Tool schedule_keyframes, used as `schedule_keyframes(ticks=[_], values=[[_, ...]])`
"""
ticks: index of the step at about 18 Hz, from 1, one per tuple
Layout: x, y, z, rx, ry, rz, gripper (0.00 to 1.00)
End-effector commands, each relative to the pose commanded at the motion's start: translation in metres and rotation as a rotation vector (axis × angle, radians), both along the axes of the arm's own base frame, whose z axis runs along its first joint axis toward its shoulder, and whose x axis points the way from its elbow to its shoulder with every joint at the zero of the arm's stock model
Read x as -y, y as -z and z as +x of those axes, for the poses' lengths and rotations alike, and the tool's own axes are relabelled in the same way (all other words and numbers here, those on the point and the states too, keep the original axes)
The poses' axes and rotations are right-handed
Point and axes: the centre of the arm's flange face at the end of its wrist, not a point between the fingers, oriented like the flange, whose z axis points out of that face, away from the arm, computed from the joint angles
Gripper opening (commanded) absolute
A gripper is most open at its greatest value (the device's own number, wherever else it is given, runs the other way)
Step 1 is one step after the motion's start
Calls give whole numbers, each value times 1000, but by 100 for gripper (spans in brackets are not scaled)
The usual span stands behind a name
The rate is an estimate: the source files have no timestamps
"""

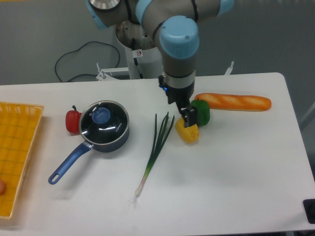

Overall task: Open the lid
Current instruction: 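Move the gripper from the yellow pepper over to the saucepan lid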

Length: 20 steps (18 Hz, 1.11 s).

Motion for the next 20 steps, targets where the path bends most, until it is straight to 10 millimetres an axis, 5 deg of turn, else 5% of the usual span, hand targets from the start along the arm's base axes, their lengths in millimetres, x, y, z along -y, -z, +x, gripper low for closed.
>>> schedule_keyframes(ticks=[20], values=[[-18,34,32,60,-180,-23,100]])
